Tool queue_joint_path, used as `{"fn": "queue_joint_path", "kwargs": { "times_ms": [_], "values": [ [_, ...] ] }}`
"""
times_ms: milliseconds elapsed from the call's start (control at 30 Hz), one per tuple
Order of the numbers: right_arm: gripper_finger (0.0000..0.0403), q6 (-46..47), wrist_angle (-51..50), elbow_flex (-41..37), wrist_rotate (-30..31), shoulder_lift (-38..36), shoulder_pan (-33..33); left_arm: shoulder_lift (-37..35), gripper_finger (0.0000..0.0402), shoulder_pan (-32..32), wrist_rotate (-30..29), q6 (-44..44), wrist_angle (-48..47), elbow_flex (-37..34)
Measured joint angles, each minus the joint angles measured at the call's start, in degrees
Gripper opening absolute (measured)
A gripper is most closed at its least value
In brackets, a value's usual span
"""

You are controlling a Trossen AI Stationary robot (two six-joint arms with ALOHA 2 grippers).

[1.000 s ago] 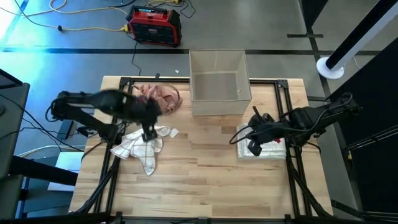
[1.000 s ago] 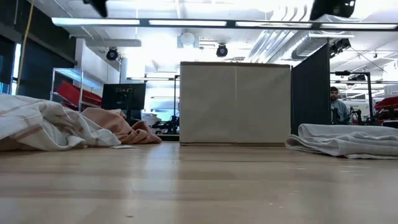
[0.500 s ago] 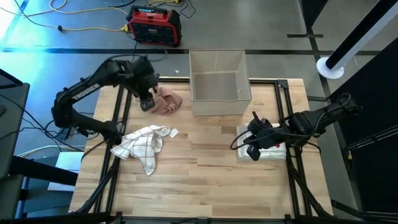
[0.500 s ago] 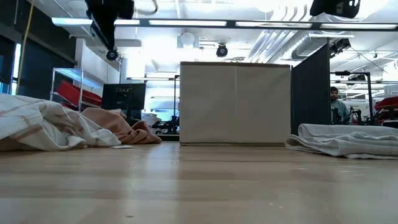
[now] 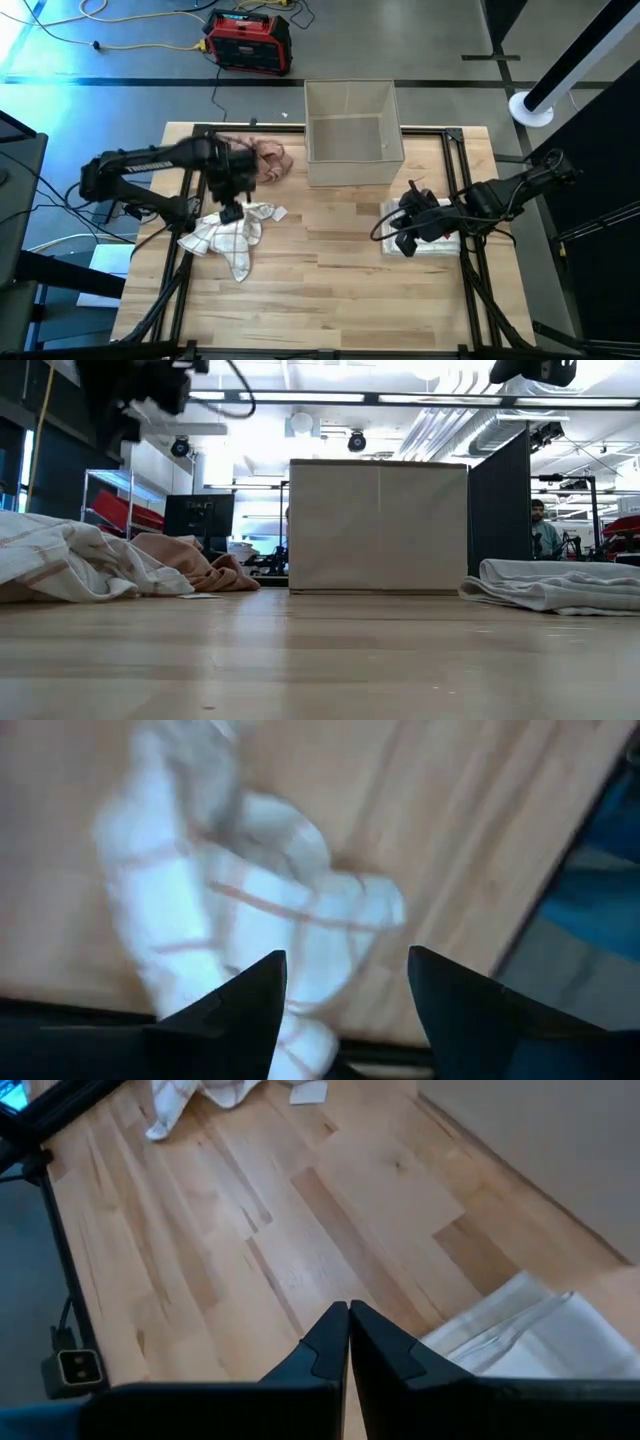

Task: Fold towel
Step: Fold the white squared towel

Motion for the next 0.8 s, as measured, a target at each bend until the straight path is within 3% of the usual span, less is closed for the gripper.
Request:
{"fn": "queue_joint_path", "kwargs": {
  "times_ms": [333,467,533,633,800],
  "values": [
    [0.0000,-2.1,-1.4,0.0,1.7,0.1,0.8,-11.2,0.0198,-8.6,0.6,-17.1,-0.8,-13.7],
    [0.0000,-4.1,-1.6,0.0,4.3,0.3,0.8,-13.8,0.0197,-9.1,-4.2,-20.0,4.6,-20.7],
    [0.0000,-4.2,-1.7,0.0,4.7,0.3,0.7,-13.8,0.0191,-9.1,-7.2,-20.8,9.1,-20.5],
    [0.0000,-3.8,-1.9,0.0,4.8,0.3,0.7,-12.8,0.0162,-8.3,-13.4,-23.3,6.5,-20.7],
    [0.0000,-3.8,-2.0,0.0,4.8,0.3,0.7,-9.8,0.0081,-8.3,-13.3,-21.3,4.8,-20.6]
  ]
}}
